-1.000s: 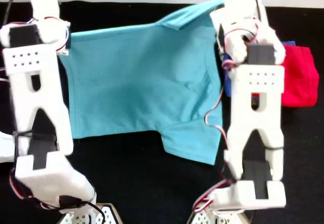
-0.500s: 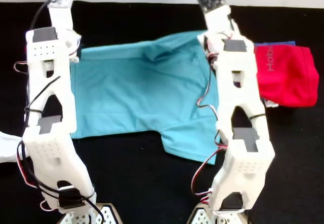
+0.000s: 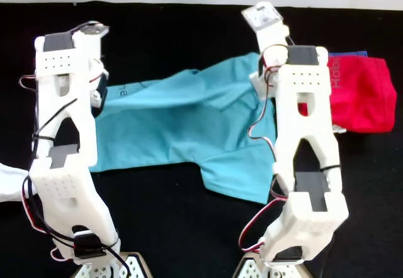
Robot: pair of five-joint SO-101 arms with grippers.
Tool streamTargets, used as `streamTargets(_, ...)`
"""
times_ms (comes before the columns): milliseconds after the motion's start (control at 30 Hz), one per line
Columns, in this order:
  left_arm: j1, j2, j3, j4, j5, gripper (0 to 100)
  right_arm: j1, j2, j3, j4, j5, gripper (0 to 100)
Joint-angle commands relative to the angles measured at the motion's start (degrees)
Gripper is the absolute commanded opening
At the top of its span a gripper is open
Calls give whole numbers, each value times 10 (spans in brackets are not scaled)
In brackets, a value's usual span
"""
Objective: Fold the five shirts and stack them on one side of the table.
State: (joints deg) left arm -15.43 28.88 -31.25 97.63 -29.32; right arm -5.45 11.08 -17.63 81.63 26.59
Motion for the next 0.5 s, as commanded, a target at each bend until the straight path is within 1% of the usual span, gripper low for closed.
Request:
streamTargets(0,10,-54,-11,34,-10,8,-7,-44,-4,70,5,6)
streamTargets(167,7,-102,74,33,-13,8,-14,-51,-3,149,4,6)
streamTargets(267,5,-129,144,29,-41,8,-13,-51,-2,182,4,6)
streamTargets(367,-3,-153,210,-15,-48,8,-13,-60,22,192,-5,6)
streamTargets(467,-9,-175,272,-69,-48,8,-18,-104,110,159,-19,6)
